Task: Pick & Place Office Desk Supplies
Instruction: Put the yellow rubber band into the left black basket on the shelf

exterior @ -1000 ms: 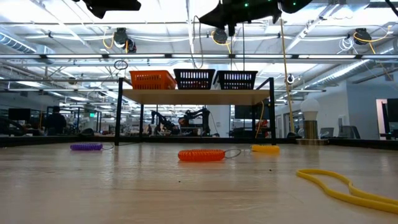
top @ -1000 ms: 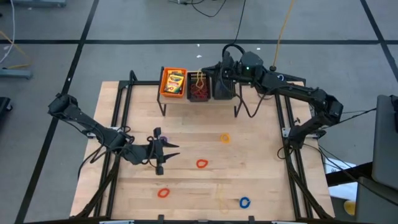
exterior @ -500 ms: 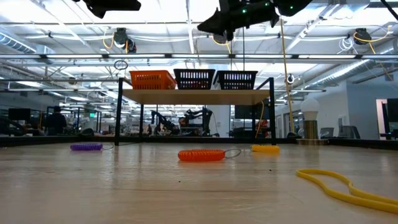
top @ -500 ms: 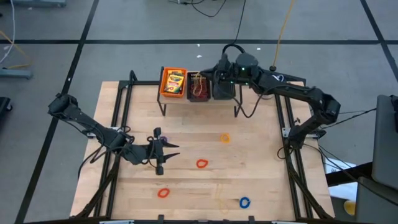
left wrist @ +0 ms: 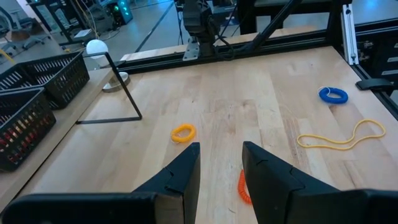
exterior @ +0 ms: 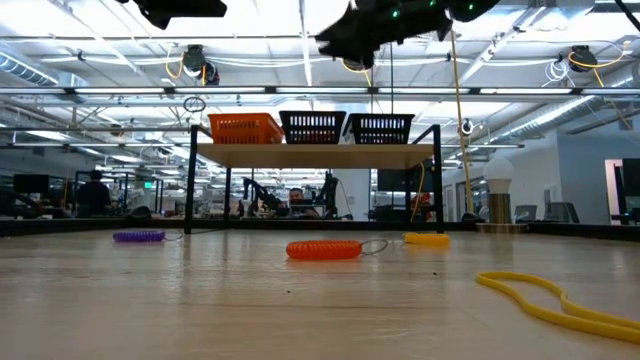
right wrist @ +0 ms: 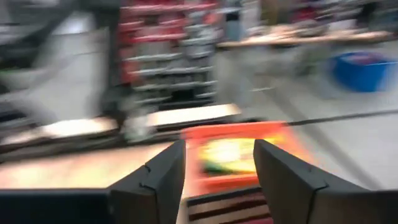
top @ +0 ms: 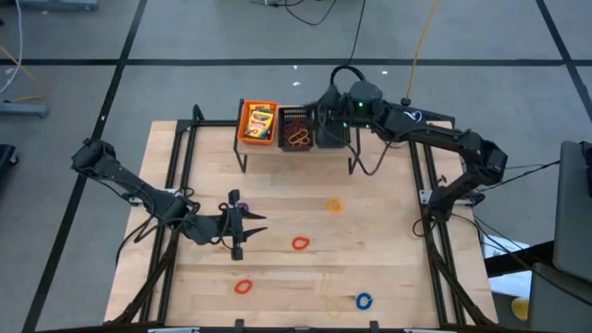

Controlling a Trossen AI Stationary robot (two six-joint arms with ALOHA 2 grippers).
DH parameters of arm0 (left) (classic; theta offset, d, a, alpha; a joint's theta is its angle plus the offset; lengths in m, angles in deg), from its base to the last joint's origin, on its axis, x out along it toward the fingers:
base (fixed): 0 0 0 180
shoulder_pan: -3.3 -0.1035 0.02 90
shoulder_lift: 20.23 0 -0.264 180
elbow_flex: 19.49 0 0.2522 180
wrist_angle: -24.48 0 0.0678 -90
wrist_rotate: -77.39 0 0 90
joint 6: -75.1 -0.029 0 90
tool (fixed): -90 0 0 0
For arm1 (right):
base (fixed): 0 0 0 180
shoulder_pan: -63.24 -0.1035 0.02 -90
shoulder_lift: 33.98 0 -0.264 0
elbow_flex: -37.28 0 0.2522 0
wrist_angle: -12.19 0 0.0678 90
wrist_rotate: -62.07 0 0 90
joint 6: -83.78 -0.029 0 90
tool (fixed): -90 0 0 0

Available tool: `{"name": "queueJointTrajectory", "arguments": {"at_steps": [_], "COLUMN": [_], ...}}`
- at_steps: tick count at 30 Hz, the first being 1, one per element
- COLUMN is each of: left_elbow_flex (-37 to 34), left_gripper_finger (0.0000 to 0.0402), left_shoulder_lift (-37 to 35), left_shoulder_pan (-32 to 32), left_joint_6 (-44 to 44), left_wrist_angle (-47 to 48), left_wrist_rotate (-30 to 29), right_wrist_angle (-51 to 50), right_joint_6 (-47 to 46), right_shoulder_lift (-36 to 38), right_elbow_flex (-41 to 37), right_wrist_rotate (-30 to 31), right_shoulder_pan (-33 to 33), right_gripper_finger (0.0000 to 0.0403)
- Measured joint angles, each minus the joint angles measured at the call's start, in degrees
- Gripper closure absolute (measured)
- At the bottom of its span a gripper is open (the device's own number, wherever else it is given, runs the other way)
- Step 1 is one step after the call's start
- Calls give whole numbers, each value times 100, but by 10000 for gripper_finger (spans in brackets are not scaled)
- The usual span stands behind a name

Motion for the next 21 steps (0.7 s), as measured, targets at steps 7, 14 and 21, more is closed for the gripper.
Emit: {"name": "queueJointTrajectory", "arguments": {"at_steps": [7, 14, 21], "left_elbow_flex": [0, -1, -2], "left_gripper_finger": [284, 284, 284], "left_shoulder_lift": [0, 0, 0], "left_shoulder_pan": [-25, -42, -141], "left_joint_6": [4, 32, -537], "left_wrist_angle": [-9, -11, -212], "left_wrist_rotate": [-1, -1, 0], "right_wrist_angle": [-1922, -2423, -694], "right_joint_6": [704, 364, -1010], "right_shoulder_lift": [251, 271, 271], "right_elbow_flex": [-290, -1215, -2257], "right_wrist_rotate": [29, 1946, 2539], "right_shoulder_pan": [-1609, -3985, -5408], "right_gripper_finger": [235, 260, 268]}}
